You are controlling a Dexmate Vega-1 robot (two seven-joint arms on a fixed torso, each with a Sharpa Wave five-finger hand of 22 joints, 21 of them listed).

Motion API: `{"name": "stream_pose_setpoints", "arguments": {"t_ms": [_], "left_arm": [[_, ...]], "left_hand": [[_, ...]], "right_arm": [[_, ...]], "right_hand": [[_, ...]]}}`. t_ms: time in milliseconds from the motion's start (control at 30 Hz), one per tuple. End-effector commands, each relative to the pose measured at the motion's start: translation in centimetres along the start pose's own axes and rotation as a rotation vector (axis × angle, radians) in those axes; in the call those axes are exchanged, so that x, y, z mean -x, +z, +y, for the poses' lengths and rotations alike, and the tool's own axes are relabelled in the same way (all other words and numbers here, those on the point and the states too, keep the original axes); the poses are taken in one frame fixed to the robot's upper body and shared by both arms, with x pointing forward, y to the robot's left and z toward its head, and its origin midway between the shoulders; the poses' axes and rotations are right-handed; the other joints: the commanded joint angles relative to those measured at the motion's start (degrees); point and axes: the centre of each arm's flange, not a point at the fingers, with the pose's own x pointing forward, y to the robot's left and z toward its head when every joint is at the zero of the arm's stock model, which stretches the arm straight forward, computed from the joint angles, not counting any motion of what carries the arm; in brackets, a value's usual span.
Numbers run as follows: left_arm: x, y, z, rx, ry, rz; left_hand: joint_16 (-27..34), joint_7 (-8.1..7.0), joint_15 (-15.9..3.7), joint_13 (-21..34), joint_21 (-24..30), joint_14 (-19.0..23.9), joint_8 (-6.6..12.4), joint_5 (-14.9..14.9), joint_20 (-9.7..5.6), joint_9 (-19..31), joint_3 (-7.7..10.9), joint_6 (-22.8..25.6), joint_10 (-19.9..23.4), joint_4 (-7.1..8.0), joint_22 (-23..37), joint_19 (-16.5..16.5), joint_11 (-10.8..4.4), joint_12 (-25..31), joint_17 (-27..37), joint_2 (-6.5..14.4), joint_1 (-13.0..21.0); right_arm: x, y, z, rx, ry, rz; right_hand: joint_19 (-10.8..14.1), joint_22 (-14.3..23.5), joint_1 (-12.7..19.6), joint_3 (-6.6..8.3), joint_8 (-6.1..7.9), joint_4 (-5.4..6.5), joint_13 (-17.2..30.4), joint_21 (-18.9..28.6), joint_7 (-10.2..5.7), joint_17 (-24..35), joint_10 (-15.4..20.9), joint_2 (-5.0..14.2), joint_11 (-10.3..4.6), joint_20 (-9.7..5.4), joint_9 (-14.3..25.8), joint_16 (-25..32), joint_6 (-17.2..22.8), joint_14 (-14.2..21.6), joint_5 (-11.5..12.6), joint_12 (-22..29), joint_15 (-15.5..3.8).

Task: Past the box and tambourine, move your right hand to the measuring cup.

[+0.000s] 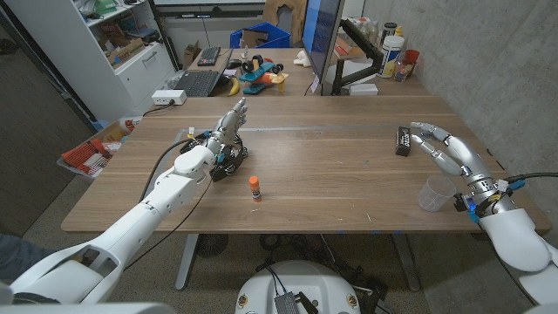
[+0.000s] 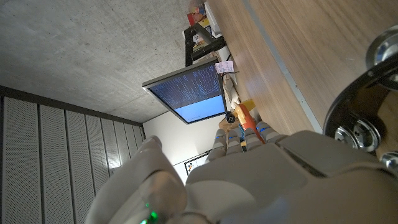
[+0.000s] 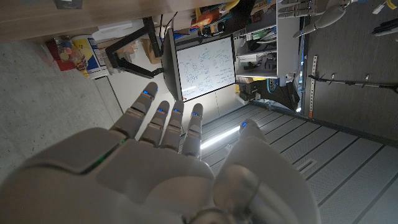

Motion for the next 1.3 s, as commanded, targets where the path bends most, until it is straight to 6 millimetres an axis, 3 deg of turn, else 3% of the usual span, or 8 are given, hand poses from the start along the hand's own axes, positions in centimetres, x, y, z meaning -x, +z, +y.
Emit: {"name": "stream_pose_setpoints", "arguments": {"t_ms": [33, 1300], "left_arm": [[-0.1, 0.0, 0.3, 0.003, -0.001, -0.009], [0.3, 0.3, 0.4, 0.005, -0.002, -0.030]], "left_hand": [[-0.1, 0.30, -0.04, 0.1, -0.2, -0.3, 0.28, -0.3, 0.25, 0.2, -0.03, 0.3, -0.3, -0.19, 0.3, -3.0, -0.07, 0.1, 0.1, 0.4, 0.0], [-0.1, 0.42, -0.08, 0.1, -1.1, -0.3, 0.28, -0.3, 0.71, 0.2, -0.28, 0.9, -0.1, -0.28, 0.4, -2.8, -0.17, 0.1, 0.2, 0.6, -0.2]], "right_arm": [[0.5, 0.1, 0.5, 0.058, 0.015, 0.027], [1.8, -0.4, 1.3, 0.249, 0.036, 0.075]], "right_hand": [[0.2, 0.2, -0.3, 0.14, 0.33, -0.37, 0.3, -0.2, -0.27, 0.1, -0.1, -0.12, -0.18, 0.15, 0.3, 0.1, 0.5, 0.3, 0.5, 0.1, -0.17], [-0.2, 0.2, -0.3, -0.04, 0.01, -0.89, 0.3, -1.6, -1.10, -0.1, 0.2, -0.65, -0.50, 0.56, 0.2, 0.0, 1.2, 0.5, 1.0, -0.2, -0.28]]}}
